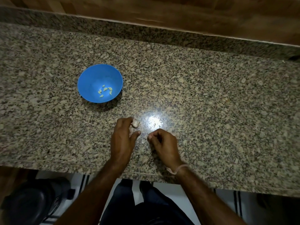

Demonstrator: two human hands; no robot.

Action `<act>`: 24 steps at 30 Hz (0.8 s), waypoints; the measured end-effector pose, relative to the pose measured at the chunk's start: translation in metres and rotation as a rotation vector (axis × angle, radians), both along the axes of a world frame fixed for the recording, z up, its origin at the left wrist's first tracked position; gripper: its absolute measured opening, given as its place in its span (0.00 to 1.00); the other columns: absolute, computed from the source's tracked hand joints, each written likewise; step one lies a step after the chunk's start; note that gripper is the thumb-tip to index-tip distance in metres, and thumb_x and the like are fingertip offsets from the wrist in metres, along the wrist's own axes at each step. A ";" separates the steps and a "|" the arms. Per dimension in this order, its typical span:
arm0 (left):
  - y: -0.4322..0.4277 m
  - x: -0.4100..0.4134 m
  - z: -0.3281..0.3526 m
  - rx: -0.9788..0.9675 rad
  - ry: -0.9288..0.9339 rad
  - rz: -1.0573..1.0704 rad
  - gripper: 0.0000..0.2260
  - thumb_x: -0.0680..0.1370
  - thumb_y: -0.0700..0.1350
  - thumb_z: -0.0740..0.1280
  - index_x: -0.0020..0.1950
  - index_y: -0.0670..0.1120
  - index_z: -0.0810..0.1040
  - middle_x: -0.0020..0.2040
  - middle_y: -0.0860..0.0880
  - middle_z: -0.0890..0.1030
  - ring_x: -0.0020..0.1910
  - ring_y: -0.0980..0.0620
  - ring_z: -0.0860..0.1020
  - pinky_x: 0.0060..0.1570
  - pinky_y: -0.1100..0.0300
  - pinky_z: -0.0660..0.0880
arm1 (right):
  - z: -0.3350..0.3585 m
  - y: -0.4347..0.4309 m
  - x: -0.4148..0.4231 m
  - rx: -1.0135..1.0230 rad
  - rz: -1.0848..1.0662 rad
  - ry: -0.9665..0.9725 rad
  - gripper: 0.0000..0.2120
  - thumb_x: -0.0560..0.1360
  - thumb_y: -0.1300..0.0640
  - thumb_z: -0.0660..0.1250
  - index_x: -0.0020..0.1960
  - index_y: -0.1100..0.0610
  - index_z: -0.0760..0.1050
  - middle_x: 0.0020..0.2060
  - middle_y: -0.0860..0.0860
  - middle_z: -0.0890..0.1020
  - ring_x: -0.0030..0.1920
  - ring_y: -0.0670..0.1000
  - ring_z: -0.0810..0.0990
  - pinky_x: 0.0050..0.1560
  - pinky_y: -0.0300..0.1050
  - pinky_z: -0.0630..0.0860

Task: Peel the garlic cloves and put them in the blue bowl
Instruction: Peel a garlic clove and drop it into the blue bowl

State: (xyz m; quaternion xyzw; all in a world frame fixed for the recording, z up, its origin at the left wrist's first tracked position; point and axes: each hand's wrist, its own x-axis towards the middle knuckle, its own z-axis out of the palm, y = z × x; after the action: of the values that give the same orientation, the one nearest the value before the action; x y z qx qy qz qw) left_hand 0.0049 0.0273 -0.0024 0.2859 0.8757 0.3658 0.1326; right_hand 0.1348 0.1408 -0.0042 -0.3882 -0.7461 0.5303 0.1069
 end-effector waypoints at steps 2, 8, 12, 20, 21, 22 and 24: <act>-0.015 0.014 -0.005 -0.064 0.058 0.028 0.21 0.78 0.50 0.74 0.69 0.48 0.75 0.62 0.49 0.74 0.60 0.49 0.74 0.53 0.52 0.74 | -0.002 -0.002 -0.003 0.079 0.037 -0.036 0.06 0.81 0.51 0.70 0.46 0.50 0.81 0.39 0.44 0.84 0.41 0.45 0.82 0.43 0.52 0.80; -0.041 0.029 -0.022 -0.283 0.182 -0.016 0.33 0.79 0.72 0.55 0.75 0.51 0.72 0.73 0.47 0.70 0.70 0.44 0.67 0.62 0.44 0.67 | -0.008 -0.010 -0.005 0.455 0.201 -0.148 0.10 0.84 0.53 0.65 0.46 0.54 0.78 0.41 0.50 0.79 0.43 0.52 0.76 0.41 0.48 0.67; -0.044 0.022 -0.023 -0.301 0.209 -0.066 0.32 0.78 0.71 0.57 0.74 0.52 0.73 0.75 0.47 0.70 0.72 0.43 0.67 0.65 0.43 0.64 | -0.010 -0.014 -0.004 0.553 0.223 -0.172 0.10 0.84 0.53 0.65 0.46 0.56 0.76 0.40 0.53 0.77 0.42 0.54 0.73 0.39 0.48 0.64; -0.041 0.020 -0.018 -0.341 0.275 -0.082 0.30 0.74 0.62 0.73 0.73 0.51 0.75 0.72 0.46 0.73 0.68 0.42 0.69 0.61 0.43 0.69 | -0.001 -0.019 -0.008 0.597 0.203 -0.193 0.11 0.83 0.56 0.66 0.42 0.58 0.75 0.36 0.54 0.77 0.38 0.55 0.72 0.36 0.50 0.66; -0.041 0.020 -0.018 -0.347 0.281 -0.079 0.30 0.74 0.62 0.74 0.72 0.51 0.75 0.72 0.46 0.74 0.68 0.42 0.69 0.61 0.43 0.69 | 0.000 -0.019 -0.010 0.598 0.186 -0.197 0.10 0.82 0.57 0.67 0.42 0.58 0.75 0.36 0.54 0.77 0.38 0.55 0.73 0.36 0.49 0.65; -0.041 0.019 -0.017 -0.350 0.285 -0.080 0.30 0.74 0.62 0.74 0.72 0.51 0.75 0.71 0.46 0.74 0.67 0.42 0.69 0.60 0.43 0.69 | 0.001 -0.020 -0.013 0.601 0.159 -0.215 0.09 0.81 0.58 0.67 0.41 0.58 0.75 0.35 0.54 0.77 0.37 0.55 0.73 0.35 0.48 0.64; -0.041 0.019 -0.018 -0.363 0.291 -0.090 0.30 0.74 0.63 0.73 0.72 0.52 0.75 0.72 0.47 0.73 0.67 0.42 0.69 0.60 0.43 0.69 | 0.002 -0.028 -0.017 0.594 0.087 -0.264 0.09 0.78 0.61 0.68 0.40 0.58 0.75 0.34 0.54 0.77 0.35 0.55 0.72 0.35 0.46 0.61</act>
State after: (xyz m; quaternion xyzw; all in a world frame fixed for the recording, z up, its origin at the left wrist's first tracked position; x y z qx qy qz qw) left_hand 0.0240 -0.0136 -0.0207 0.3460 0.9233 0.1510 0.0704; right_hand 0.1175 0.1129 -0.0020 -0.3732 -0.8915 0.2384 0.0952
